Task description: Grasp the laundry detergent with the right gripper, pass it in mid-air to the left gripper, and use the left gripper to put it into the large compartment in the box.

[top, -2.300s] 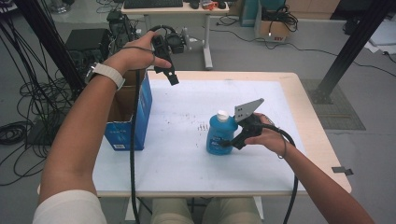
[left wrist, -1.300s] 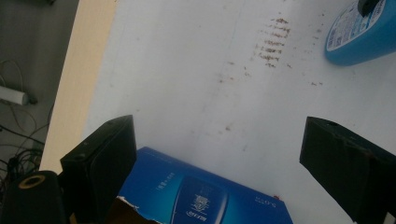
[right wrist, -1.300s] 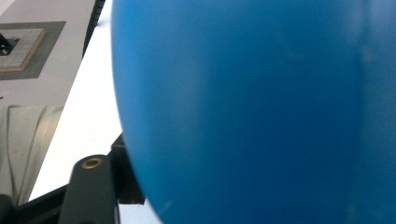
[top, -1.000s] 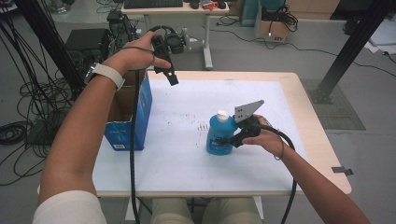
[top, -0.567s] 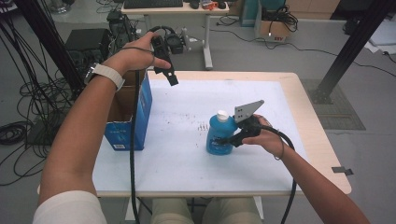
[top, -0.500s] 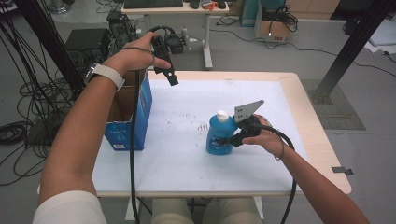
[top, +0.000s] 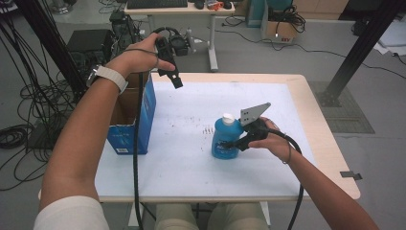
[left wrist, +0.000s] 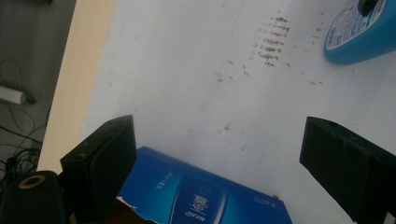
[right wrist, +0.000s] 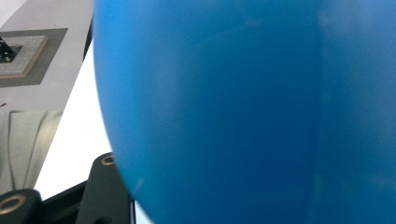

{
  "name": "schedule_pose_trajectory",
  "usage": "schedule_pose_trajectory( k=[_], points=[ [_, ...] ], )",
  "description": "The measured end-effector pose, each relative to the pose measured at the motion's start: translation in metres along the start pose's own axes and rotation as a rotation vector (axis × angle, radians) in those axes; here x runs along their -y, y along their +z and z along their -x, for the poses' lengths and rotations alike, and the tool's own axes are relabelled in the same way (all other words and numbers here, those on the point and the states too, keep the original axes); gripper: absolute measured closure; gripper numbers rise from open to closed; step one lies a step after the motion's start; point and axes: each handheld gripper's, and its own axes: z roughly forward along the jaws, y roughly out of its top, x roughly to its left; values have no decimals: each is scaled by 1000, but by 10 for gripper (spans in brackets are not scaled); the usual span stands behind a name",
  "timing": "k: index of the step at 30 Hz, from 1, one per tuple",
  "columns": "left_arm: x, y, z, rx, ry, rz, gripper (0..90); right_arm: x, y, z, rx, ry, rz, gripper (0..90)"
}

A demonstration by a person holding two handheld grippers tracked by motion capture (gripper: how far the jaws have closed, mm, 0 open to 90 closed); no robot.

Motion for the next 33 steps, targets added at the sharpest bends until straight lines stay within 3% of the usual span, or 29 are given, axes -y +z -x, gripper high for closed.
schedule_pose_trajectory(
  k=[33],
  points=[
    [1,-2,1,-3,-5,-1,113,0,0,1,-5,12,-3,436]
  ],
)
